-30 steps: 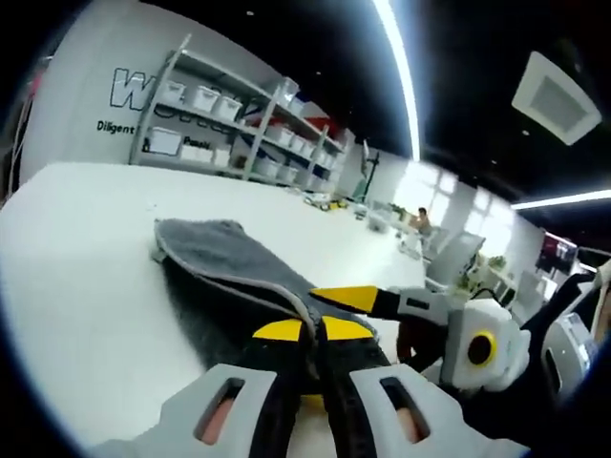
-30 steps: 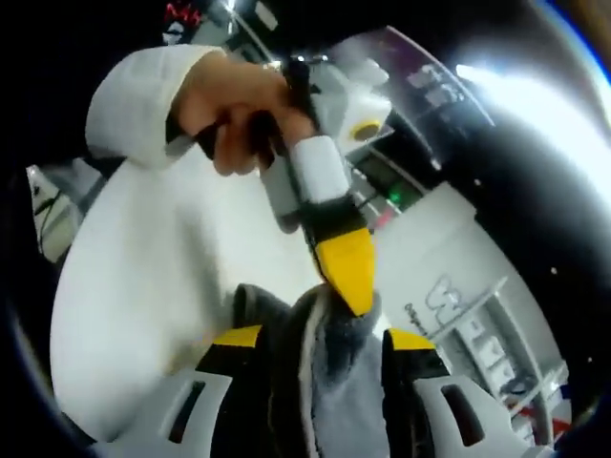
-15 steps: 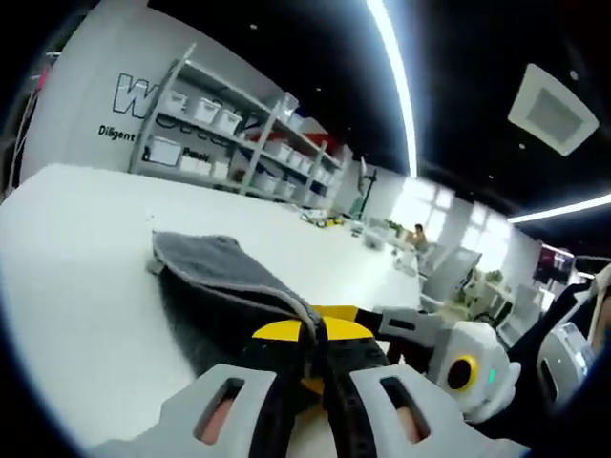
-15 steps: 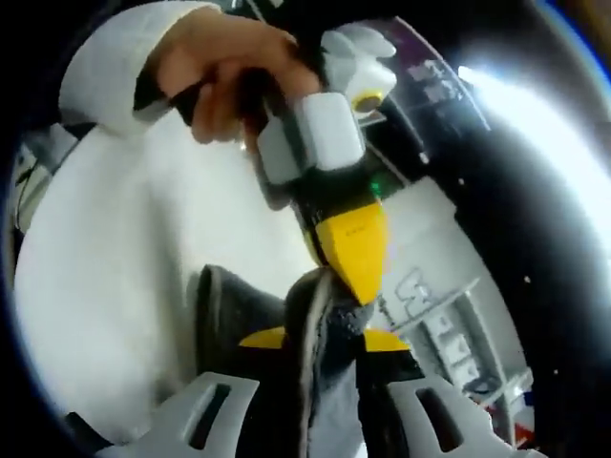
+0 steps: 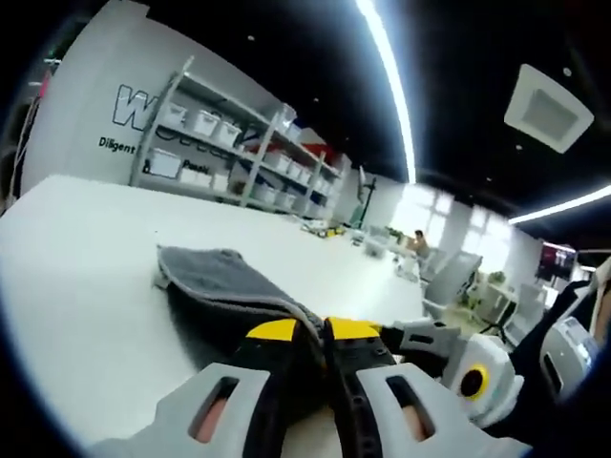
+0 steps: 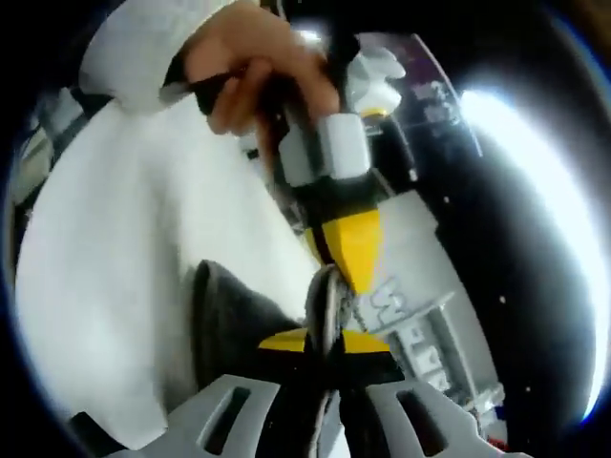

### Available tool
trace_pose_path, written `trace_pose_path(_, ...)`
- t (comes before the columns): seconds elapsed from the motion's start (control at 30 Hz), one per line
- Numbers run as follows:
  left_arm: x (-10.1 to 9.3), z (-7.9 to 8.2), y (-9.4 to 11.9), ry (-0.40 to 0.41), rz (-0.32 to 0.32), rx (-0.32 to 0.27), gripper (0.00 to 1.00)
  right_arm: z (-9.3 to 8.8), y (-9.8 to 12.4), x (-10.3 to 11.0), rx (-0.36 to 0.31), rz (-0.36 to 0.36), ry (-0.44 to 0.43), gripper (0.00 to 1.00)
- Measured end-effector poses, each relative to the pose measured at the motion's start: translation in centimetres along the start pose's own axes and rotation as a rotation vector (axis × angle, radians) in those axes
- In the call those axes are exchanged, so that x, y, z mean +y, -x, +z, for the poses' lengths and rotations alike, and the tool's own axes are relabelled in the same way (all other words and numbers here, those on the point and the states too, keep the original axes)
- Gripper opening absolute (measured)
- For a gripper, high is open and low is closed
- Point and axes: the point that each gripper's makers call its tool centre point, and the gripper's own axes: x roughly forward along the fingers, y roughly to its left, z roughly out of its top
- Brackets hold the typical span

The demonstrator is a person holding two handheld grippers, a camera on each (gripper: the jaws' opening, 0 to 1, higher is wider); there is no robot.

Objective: Open the folded towel by lifting each exposed corner and separating the folded layers until the towel lies flat within the target outline without major curled edges

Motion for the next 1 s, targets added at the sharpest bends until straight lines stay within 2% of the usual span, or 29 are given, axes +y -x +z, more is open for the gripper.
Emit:
trace_pose_path(0.03,0.0,0.2,0.1,-0.018,0.002,-0.009,0.11,-0.1,0.1,0.1,-0.005,0.009,-0.06,0.02)
trace_pose_path(0.07,0.1,0.9,0.3,-0.069,0.008,-0.039,0.11,-0.1,0.2,0.1,-0.015,0.022,-0.111,0.01)
trace_pose_path(0.13,0.3,1.7,1.0,-0.113,0.031,-0.071,0.13,-0.1,0.4,-0.2,-0.054,0.041,-0.265,0.0)
trace_pose_path(0.2,0.3,2.4,1.7,-0.117,0.02,-0.107,0.14,-0.3,0.6,-0.4,-0.07,0.075,-0.397,0.0)
trace_pose_path(0.27,0.6,2.9,2.4,-0.091,0.009,-0.123,0.14,-0.6,0.7,-1.2,-0.09,0.058,-0.477,0.0)
trace_pose_path(0.37,1.5,3.1,3.0,-0.09,0.029,-0.135,0.14,-1.3,0.7,-2.2,-0.098,0.05,-0.566,0.0)
trace_pose_path(0.47,2.0,2.6,2.9,-0.093,0.035,-0.113,0.14,-2.0,0.8,-2.8,-0.103,0.049,-0.662,0.0)
trace_pose_path(0.6,3.4,0.1,1.9,-0.192,0.098,0.011,0.24,-2.8,1.3,-3.7,-0.133,0.047,-0.829,0.0)
trace_pose_path(0.67,3.6,-0.7,0.9,-0.189,0.091,0.031,0.26,-3.3,1.5,-4.2,-0.145,0.046,-0.888,0.0)
trace_pose_path(0.73,3.4,-1.5,0.2,-0.175,0.074,0.054,0.26,-4.0,1.7,-4.6,-0.141,0.04,-0.91,0.0)
trace_pose_path(0.83,3.0,-2.5,-0.7,-0.208,0.058,0.094,0.26,-4.7,2.0,-5.6,-0.144,0.025,-0.956,0.0)
trace_pose_path(1.0,2.8,-3.1,-1.3,-0.225,0.052,0.114,0.26,-5.3,2.5,-6.1,-0.144,0.023,-0.989,0.0)
